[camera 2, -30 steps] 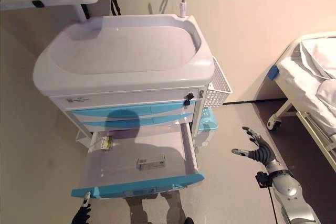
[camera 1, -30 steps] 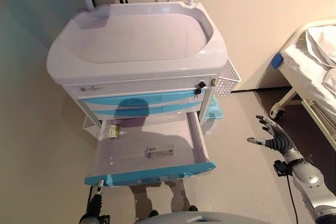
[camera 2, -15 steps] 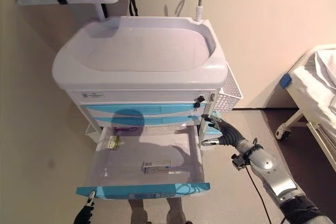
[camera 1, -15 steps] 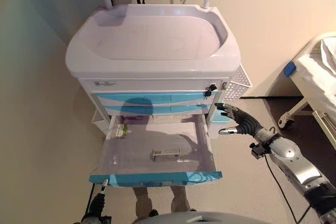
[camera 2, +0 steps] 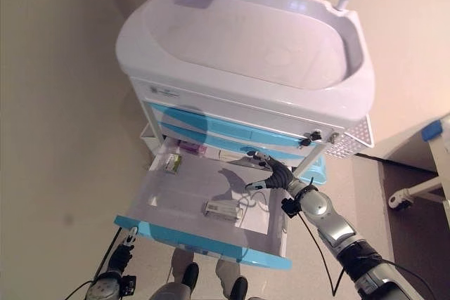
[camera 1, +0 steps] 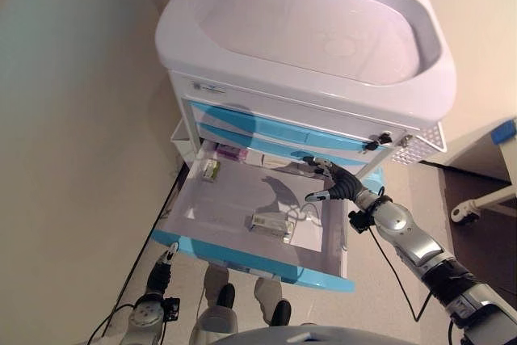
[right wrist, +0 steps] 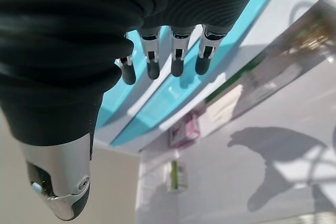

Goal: Open the drawer and pick up the medicine

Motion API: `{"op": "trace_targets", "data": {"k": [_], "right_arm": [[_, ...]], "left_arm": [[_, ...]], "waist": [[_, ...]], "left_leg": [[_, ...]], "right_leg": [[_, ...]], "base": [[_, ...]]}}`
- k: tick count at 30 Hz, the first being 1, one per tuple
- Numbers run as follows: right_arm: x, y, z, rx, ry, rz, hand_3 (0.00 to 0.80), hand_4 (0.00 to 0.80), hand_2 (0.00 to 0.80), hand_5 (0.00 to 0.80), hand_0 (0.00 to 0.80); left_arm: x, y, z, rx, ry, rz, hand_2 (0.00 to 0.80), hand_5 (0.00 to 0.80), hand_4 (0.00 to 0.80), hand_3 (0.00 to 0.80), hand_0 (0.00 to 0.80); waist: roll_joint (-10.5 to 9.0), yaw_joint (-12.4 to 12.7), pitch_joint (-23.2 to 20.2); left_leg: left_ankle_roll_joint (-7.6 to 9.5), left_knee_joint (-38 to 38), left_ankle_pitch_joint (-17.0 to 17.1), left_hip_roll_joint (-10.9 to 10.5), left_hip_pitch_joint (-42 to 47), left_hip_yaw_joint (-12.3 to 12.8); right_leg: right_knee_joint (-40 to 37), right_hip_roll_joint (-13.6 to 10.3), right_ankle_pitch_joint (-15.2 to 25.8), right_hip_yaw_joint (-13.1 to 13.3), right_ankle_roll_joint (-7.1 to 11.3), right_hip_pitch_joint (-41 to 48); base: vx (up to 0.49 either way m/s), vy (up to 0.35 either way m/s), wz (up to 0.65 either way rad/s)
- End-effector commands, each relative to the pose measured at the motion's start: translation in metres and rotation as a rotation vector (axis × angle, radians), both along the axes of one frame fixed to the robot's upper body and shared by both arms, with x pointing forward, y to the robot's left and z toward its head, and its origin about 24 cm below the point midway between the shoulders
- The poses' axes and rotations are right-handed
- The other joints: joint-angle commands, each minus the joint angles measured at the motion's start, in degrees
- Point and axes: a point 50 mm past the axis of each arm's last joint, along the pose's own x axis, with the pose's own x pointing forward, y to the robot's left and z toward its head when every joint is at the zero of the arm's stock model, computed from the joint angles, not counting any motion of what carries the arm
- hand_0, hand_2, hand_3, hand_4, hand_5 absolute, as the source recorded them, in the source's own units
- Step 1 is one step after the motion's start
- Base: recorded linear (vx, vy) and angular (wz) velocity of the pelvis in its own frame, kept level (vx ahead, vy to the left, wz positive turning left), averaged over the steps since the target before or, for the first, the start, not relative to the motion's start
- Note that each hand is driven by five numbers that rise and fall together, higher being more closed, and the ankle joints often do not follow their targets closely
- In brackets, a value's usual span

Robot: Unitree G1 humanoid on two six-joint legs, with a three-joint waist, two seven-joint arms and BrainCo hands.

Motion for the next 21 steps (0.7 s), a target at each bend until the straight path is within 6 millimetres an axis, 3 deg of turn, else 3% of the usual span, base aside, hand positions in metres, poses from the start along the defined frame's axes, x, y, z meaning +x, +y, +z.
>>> {"op": "trace_targets", "data": {"k": [1,4,9,17,21], "right_arm": [[0.004,0.005,0.011,0.010,-0.089,-0.016,0.000,0.000,0.000,0.000,0.000],[0.007,0.001,-0.001,-0.022,-0.060,-0.073,0.000,0.000,0.000,0.000,0.000],[0.010,-0.005,-0.009,-0.082,-0.056,-0.127,0.000,0.000,0.000,0.000,0.000],[0.009,-0.014,-0.018,-0.124,-0.028,-0.182,0.000,0.000,0.000,0.000,0.000],[0.009,-0.018,-0.018,-0.136,-0.026,-0.186,0.000,0.000,0.000,0.000,0.000]], "left_arm": [[-0.046,0.049,0.001,0.025,0.058,0.309,0.000,0.000,0.000,0.000,0.000],[-0.029,0.058,0.021,-0.019,-0.115,0.358,0.000,0.000,0.000,0.000,0.000],[-0.017,0.065,0.046,-0.034,-0.284,0.368,0.000,0.000,0.000,0.000,0.000],[-0.027,0.078,0.068,-0.055,-0.429,0.476,0.000,0.000,0.000,0.000,0.000],[-0.035,0.086,0.063,-0.016,-0.372,0.500,0.000,0.000,0.000,0.000,0.000]], "waist": [[-0.65,1.41,-2.16],[-0.53,1.98,-2.47],[-0.27,2.60,-2.52],[0.35,3.89,-2.35],[0.78,4.03,-2.05]], "left_leg": [[1.88,-1.80,2.51,-3.76,-2.85,0.07],[1.94,-1.80,2.55,-4.05,-3.10,-1.17],[2.01,-1.80,2.53,-4.21,-3.13,-2.12],[2.01,-1.71,2.72,-4.51,-3.61,-3.39],[1.89,-1.65,2.99,-4.52,-4.07,-3.97]], "right_leg": [[4.55,-3.18,1.75,-1.06,3.21,-3.62],[4.62,-3.51,1.36,-2.48,3.15,-3.39],[4.67,-3.72,1.10,-3.36,3.07,-3.13],[4.56,-4.00,0.63,-4.85,2.86,-2.86],[4.78,-4.07,0.44,-5.40,2.75,-3.06]], "base": [[0.024,-0.013,0.36],[0.017,-0.018,0.27],[0.021,-0.013,0.20],[0.010,-0.018,0.10],[-0.011,-0.020,0.12]]}}
